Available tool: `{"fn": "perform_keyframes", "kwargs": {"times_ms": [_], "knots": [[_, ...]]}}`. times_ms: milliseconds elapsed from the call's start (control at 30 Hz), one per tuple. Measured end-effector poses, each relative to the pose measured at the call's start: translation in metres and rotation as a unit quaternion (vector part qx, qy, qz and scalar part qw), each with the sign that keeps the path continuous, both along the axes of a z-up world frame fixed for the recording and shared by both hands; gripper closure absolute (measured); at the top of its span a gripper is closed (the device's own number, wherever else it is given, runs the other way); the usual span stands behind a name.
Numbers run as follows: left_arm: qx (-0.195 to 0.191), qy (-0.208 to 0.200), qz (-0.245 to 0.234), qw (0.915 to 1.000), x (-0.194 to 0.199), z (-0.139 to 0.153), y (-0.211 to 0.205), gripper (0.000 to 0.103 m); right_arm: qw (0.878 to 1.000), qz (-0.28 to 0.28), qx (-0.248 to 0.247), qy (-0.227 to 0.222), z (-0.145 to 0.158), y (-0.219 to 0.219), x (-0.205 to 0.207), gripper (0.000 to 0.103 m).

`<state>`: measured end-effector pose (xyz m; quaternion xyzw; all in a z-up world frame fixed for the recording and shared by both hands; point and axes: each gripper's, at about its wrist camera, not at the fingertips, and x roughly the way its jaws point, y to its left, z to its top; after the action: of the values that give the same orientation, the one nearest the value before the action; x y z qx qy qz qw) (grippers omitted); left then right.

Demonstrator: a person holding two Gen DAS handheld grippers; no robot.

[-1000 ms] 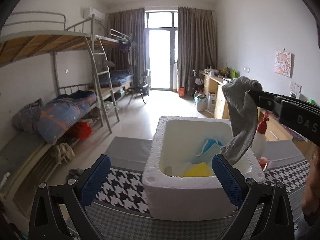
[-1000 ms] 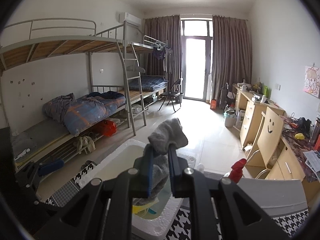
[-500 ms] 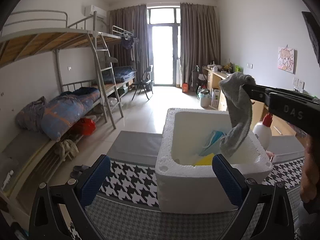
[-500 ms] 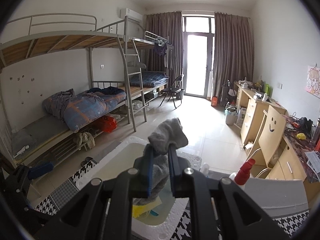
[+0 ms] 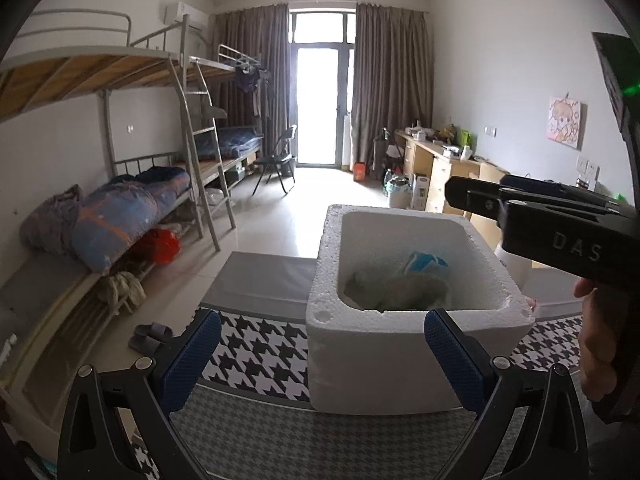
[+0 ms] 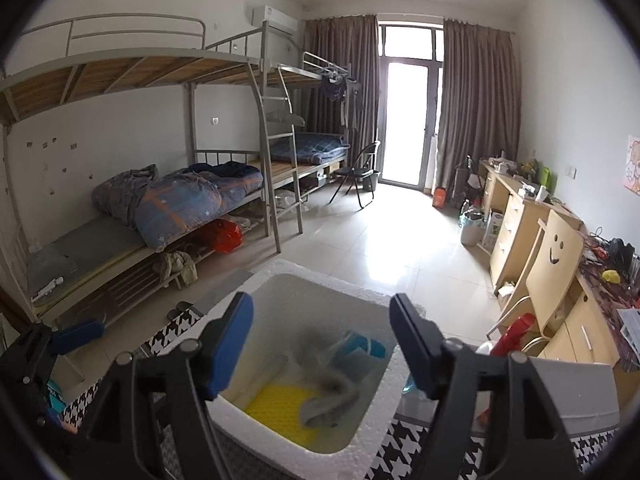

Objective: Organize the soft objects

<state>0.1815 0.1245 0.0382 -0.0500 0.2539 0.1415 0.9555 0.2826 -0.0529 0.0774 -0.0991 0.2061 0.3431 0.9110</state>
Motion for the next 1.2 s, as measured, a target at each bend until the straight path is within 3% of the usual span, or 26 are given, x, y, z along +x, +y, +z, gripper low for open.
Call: {"fn": "perform_keyframes", "kwargs": {"times_ms": [200,333,467,567,733,833,1200], "knots": [[-0.008,0.005,0.016,0.9998,-0.002,-0.002,0.002,0.001,1.000,0.005,0.000,0.000,0.001,-0.006,-0.007,0.028],[0.017,0.012,0.029,0.9994,-0.004,-0.002,-0.005,0.001,1.000,0.002,-0.001,-0.006,0.002,-0.009,-0.013,0.028],[-0.014,0.028,0.012,0.9994,-0.005,-0.001,-0.008,0.001,1.000,-0.002,-0.002,-0.009,0.001,-0.011,-0.016,0.028],[0.002,0.019,0.002,0.9998,-0.013,0.001,-0.018,0.001,1.000,-0.003,0.003,-0.011,0.002,-0.017,-0.021,0.028],[-0.010,0.014,-0.005,0.9998,-0.020,0.005,-0.024,0.001,1.000,-0.005,0.011,-0.016,0.006,-0.029,-0.028,0.028],[0.015,-0.020,0.003,0.9997,-0.030,0.009,-0.032,0.001,1.000,-0.006,0.016,-0.019,0.007,-0.035,-0.036,0.028],[0.049,-0.025,-0.009,0.9985,-0.054,0.014,-0.052,0.001,0.998,-0.015,0.045,-0.031,0.013,-0.067,-0.071,0.028]]}}
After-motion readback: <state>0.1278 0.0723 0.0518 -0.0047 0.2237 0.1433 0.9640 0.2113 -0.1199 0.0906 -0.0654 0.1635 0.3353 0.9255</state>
